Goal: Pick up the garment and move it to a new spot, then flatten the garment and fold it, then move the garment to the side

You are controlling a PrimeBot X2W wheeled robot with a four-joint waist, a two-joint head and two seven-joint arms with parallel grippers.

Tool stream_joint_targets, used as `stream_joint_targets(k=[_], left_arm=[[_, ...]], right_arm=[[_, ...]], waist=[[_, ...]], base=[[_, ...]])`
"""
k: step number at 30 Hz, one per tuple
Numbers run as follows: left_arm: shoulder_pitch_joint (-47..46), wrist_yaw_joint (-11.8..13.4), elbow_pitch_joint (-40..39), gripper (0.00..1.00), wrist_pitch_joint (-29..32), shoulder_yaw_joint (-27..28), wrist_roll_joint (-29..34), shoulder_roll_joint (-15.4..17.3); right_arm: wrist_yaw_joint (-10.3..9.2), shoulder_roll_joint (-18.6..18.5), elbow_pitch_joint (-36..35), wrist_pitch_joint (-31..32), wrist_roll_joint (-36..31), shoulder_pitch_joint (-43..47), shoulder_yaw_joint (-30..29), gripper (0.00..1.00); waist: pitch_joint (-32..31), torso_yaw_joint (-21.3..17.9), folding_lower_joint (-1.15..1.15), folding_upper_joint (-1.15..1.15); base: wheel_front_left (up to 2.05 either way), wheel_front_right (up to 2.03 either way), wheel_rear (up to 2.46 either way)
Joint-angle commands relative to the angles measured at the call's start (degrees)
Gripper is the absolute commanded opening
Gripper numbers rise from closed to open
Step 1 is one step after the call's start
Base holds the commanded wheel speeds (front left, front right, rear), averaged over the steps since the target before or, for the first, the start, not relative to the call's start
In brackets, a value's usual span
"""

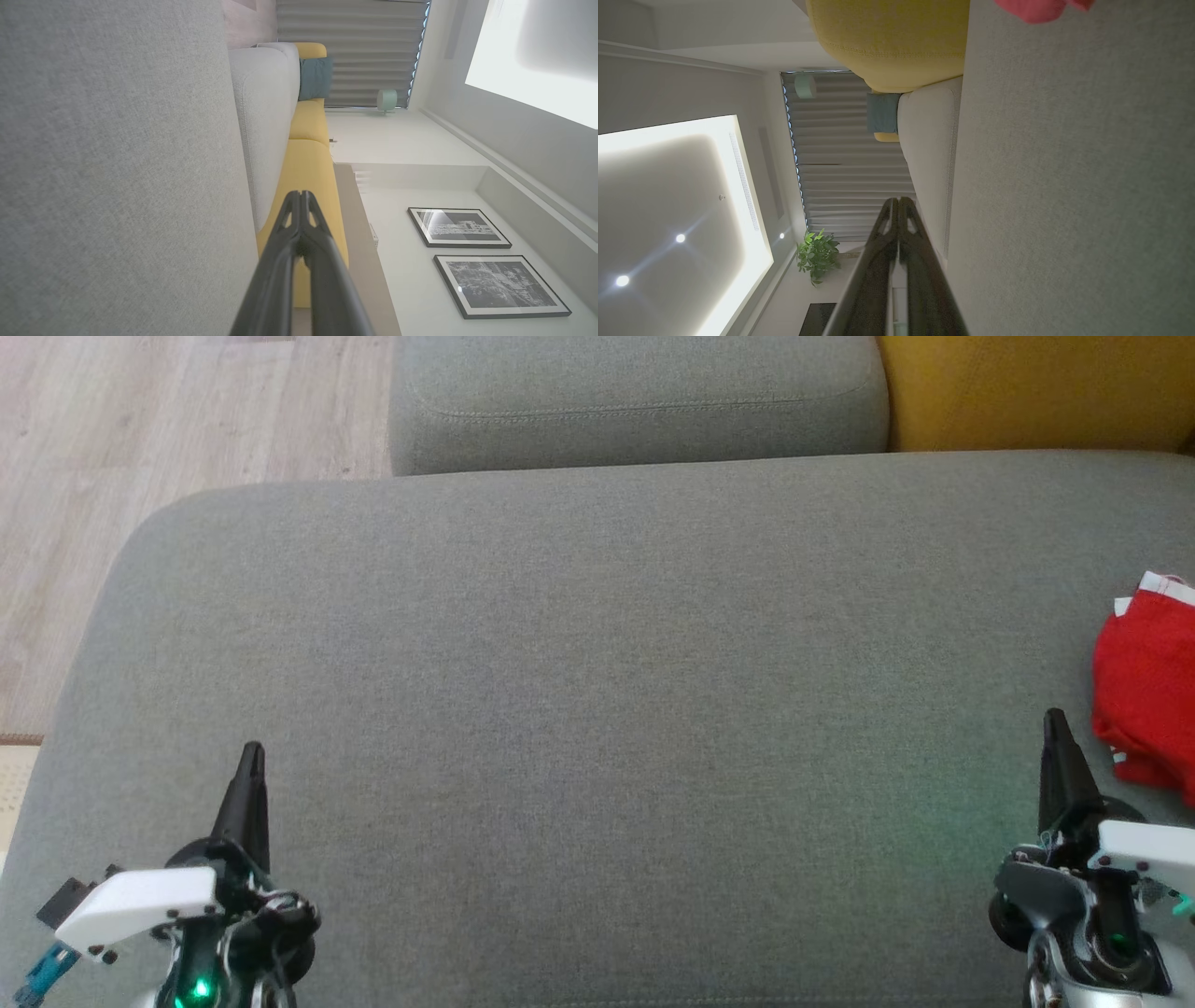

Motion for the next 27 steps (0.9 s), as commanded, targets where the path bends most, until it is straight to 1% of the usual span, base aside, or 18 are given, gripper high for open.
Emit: stream_joint_targets(k=[1, 27], left_arm=[[-2.97, -0.41, -2.19, 0.0, 0.49, 2.03, -0.24, 1.16], [-2.97, -0.41, -2.2, 0.0, 0.49, 2.03, -0.24, 1.16]], right_arm=[[0.39, -0.25, -2.29, 0.35, 0.4, -1.0, 1.16, 0.0], [0.39, -0.25, -2.3, 0.34, 0.4, -1.0, 1.16, 0.0]], waist=[[0.01, 0.0, 0.0, 0.0], [0.01, 0.0, 0.0, 0.0]], base=[[0.0, 0.0, 0.0], [0.0, 0.0, 0.0]])
